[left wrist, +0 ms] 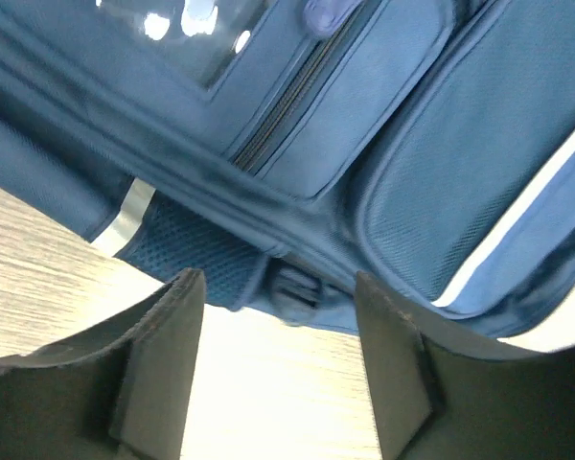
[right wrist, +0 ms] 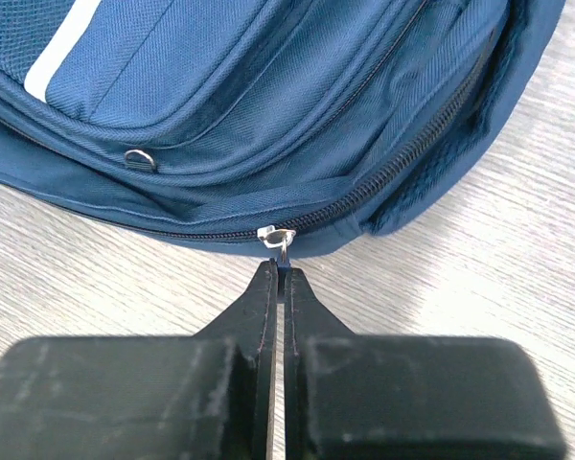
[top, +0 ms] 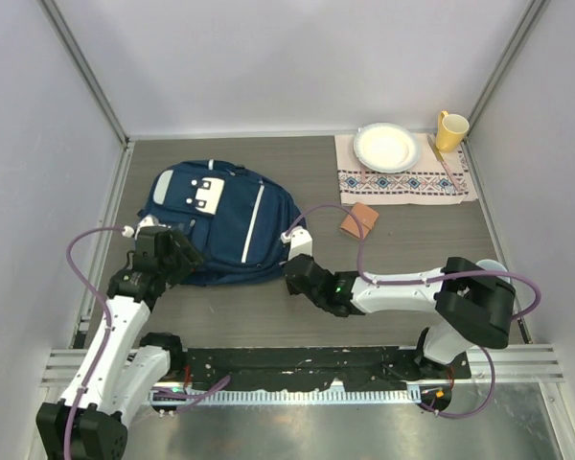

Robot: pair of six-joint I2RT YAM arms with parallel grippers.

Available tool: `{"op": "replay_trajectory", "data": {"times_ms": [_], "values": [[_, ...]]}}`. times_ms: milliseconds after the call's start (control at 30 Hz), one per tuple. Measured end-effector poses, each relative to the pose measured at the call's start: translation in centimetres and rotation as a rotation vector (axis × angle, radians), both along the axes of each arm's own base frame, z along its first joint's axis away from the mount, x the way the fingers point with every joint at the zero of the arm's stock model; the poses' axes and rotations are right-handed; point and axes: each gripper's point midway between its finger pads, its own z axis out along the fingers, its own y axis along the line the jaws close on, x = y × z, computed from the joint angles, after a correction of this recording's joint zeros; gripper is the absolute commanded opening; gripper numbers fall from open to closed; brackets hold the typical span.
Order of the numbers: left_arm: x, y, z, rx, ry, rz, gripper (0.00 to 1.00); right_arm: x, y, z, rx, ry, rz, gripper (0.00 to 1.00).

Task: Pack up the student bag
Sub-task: Zip the student bag at the center of the board.

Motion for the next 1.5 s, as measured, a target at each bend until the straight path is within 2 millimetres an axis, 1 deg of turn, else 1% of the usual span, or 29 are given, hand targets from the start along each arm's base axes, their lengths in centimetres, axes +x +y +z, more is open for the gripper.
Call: {"op": "replay_trajectory", "data": {"times_ms": [33, 67, 133, 233, 333, 400, 467, 533, 567, 633, 700, 767, 867, 1033, 1133, 1267, 1433, 1467, 1500], "values": [[0.1, 0.0, 0.4, 0.014, -0.009, -0.016, 0.77, -0.2, -0.1, -0.3, -0.003, 0.008, 0.008, 0.01], [0.3, 0.1, 0.9, 0.023, -0.023, -0.028, 0.80, -0.4, -0.2, -0.6, -0.004, 0.015, 0.017, 0.01], [0.6, 0.1, 2.3, 0.043, -0.066, -0.053, 0.83, -0.7, -0.2, -1.0, -0.002, 0.028, 0.037, 0.01], [1.1, -0.2, 5.4, 0.062, -0.163, -0.118, 0.84, -1.0, 0.1, -0.9, 0.017, 0.032, 0.059, 0.01], [1.6, -2.0, 7.8, 0.059, -0.242, -0.237, 0.83, -1.0, 0.3, -0.5, 0.036, 0.028, 0.063, 0.01], [1.7, -4.0, 8.7, 0.071, -0.275, -0.343, 0.84, -1.0, 0.4, -0.5, 0.042, 0.029, 0.067, 0.01], [1.4, -6.7, 8.4, 0.088, -0.274, -0.468, 0.83, -0.8, 0.4, -0.4, 0.051, 0.034, 0.067, 0.01], [0.6, -9.9, 7.6, 0.121, -0.268, -0.614, 0.83, -0.6, 0.4, -0.4, 0.069, 0.044, 0.067, 0.01], [0.1, -11.4, 6.9, 0.133, -0.253, -0.682, 0.83, -0.4, 0.4, -0.3, 0.080, 0.050, 0.062, 0.01], [-0.7, -13.4, 5.7, 0.172, -0.233, -0.776, 0.83, -0.1, 0.1, -0.2, 0.104, 0.064, 0.058, 0.01], [-1.3, -15.0, 5.1, 0.209, -0.242, -0.863, 0.83, 0.0, -0.2, -0.1, 0.135, 0.084, 0.055, 0.01], [-1.6, -15.9, 4.9, 0.228, -0.265, -0.913, 0.82, 0.1, -0.3, 0.1, 0.161, 0.098, 0.059, 0.01], [-1.2, -16.9, 4.5, 0.252, -0.293, -0.967, 0.81, 0.0, -0.4, 0.5, 0.203, 0.116, 0.070, 0.01], [-0.8, -18.2, 2.4, 0.278, -0.261, -1.054, 0.75, 0.0, -0.4, 0.8, 0.229, 0.127, 0.081, 0.01], [-1.0, -19.2, 1.2, 0.270, -0.256, -1.115, 0.74, 0.0, -0.5, 0.7, 0.231, 0.132, 0.085, 0.01], [-1.6, -19.8, 0.3, 0.257, -0.274, -1.172, 0.72, 0.0, -0.5, 0.7, 0.233, 0.134, 0.086, 0.01], [-1.8, -20.1, -0.6, 0.254, -0.295, -1.209, 0.64, -0.1, -0.7, 0.7, 0.236, 0.138, 0.088, 0.01], [-1.8, -20.2, -0.8, 0.256, -0.296, -1.214, 0.61, -0.1, -0.7, 0.7, 0.236, 0.138, 0.088, 0.01], [-1.7, -20.3, -1.1, 0.256, -0.295, -1.217, 0.56, -0.1, -0.7, 0.7, 0.237, 0.139, 0.088, 0.01]]}}
